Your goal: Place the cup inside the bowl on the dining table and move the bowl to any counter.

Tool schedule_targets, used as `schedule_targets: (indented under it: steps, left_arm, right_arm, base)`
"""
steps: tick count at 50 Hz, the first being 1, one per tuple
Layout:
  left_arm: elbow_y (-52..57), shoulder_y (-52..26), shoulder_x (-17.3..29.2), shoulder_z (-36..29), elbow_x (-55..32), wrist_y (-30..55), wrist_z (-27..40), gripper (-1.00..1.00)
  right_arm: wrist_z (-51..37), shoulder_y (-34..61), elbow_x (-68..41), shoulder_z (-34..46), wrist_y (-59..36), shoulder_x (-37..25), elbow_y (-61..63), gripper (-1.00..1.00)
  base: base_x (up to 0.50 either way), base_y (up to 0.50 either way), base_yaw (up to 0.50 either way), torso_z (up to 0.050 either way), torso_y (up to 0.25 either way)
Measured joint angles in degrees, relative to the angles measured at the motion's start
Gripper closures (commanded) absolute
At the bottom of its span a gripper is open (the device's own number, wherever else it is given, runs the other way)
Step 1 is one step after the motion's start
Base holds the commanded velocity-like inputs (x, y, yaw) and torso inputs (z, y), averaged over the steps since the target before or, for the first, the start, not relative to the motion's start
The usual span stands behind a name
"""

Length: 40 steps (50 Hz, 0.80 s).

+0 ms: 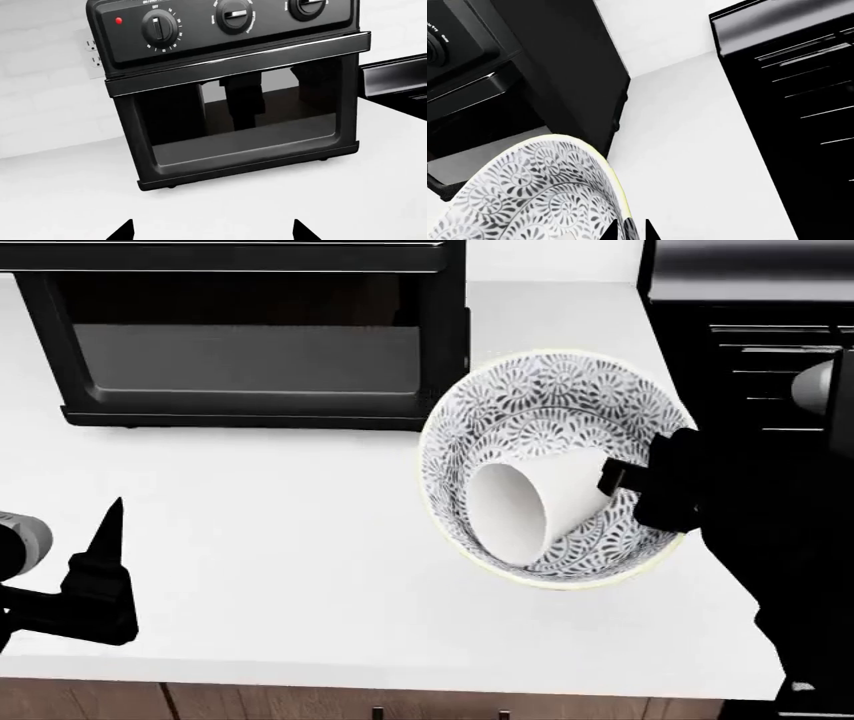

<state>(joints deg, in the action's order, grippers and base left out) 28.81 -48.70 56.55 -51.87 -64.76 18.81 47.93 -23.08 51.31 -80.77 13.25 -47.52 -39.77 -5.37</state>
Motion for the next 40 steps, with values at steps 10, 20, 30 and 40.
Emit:
schedule_targets:
  steps: [10,20,30,40]
  left_arm:
    - [-0.1,0.1,-0.1,0.0,0.1,0.0,-0.1,-1.00]
    - [-0.2,0.3,-0.1,0.1,0.1,0.0,-0.1,-1.00]
    - [-0.2,0.5,0.1,0.2,0.1,-0.3,-0.3,-1.00]
    - [-0.7,0.6,-0.2,0.2,0.2,-0.4,-0.6,-1.00]
  right_arm:
    - [2.0,4.3,3.7,2.8,0.3,2.3,-7.8,1.00]
    - [6.7,10.6,9.7,6.7,2.4,6.4,-21.7,1.00]
    - [12.8,17.4,15.1,10.0,5.8,11.5,-39.1,1.00]
    - [20.0,24.4,21.5,12.7,10.5,17.3,-57.9,1.00]
  base:
    - [0.00,0.00,0.00,0.000,0.000]
    - [0.00,0.00,0.00,0.000,0.000]
    - [0.00,0.00,0.00,0.000,0.001]
    - [0.00,0.00,0.00,0.000,0.000]
